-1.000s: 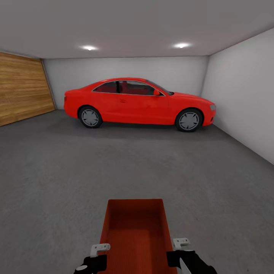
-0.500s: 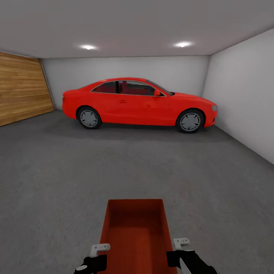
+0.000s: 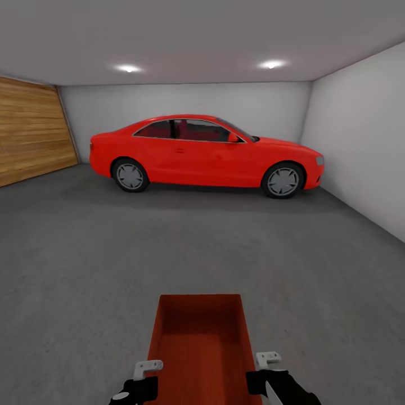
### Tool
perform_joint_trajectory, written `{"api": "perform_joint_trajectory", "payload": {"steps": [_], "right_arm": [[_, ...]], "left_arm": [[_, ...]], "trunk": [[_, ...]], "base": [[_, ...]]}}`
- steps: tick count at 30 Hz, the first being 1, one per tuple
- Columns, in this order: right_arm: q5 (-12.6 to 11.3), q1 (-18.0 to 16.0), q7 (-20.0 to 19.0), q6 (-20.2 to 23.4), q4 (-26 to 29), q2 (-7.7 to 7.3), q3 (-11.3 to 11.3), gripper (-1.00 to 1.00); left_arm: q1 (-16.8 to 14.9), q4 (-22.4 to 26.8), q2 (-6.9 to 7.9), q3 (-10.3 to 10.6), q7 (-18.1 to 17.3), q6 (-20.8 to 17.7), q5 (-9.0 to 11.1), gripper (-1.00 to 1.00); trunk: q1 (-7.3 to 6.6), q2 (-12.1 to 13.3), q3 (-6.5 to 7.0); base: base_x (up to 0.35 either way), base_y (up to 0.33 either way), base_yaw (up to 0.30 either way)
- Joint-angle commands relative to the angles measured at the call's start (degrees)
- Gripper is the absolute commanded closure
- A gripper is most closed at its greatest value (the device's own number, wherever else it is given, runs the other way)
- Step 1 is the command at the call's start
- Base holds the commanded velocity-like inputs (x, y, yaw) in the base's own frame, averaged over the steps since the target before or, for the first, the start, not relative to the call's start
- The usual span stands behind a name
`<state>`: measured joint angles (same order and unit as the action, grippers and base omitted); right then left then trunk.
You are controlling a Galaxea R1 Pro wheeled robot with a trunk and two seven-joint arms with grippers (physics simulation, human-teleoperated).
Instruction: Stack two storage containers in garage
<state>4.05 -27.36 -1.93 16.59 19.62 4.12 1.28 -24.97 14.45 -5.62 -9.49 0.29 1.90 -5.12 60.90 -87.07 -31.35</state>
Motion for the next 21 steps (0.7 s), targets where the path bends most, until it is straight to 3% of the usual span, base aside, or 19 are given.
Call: {"api": "perform_joint_trajectory", "payload": {"steps": [1, 11, 21], "right_arm": [[-1.15, 0.02, -0.27, 0.37, -0.02, -1.50, -1.89, 1.00], [-1.15, 0.02, -0.32, 0.48, -0.02, -1.55, -1.89, 1.00], [-1.12, -0.02, -1.87, 0.49, 0.00, -1.57, -1.82, 1.00]], "left_arm": [[-0.08, 0.04, 0.52, 0.61, -1.69, 0.21, -0.33, 1.00], [-0.08, 0.05, 0.52, 0.61, -1.69, 0.21, -0.39, 1.00], [-0.08, 0.05, 0.52, 0.61, -1.69, 0.21, -0.38, 1.00]], "trunk": [[0.02, -0.03, -0.05], [0.02, -0.03, -0.05], [0.02, -0.03, -0.05]], "base": [[0.243, 0.000, 0.000], [0.243, 0.000, -0.006], [0.242, 0.000, -0.202]]}}
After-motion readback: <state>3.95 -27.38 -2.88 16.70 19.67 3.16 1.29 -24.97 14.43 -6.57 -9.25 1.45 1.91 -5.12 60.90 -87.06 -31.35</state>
